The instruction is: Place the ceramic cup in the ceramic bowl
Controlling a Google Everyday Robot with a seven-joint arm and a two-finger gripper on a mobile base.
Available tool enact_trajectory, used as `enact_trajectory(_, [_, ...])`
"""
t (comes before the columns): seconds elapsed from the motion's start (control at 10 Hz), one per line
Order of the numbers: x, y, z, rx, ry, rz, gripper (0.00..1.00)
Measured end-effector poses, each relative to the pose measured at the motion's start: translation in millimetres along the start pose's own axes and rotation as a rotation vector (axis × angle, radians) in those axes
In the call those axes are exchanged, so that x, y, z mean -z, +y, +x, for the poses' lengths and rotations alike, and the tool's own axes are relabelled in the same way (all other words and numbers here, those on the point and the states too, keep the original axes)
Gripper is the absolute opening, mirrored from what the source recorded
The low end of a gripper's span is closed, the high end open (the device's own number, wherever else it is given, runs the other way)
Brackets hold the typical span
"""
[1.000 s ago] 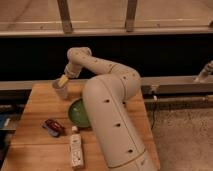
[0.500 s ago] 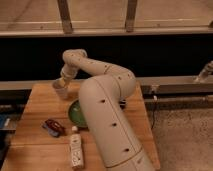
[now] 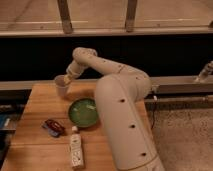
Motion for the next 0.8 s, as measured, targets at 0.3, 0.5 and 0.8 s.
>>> enact_trajectory(0.3, [66,-12,-2,-0.001,-0.070,0.052,0.00])
enact_trajectory(0.5, [109,-12,0,0.007,-0.061,0.126,0.00])
enact_trajectory(0.8, [151,-20,37,-0.016,-0.008,0.234,0.00])
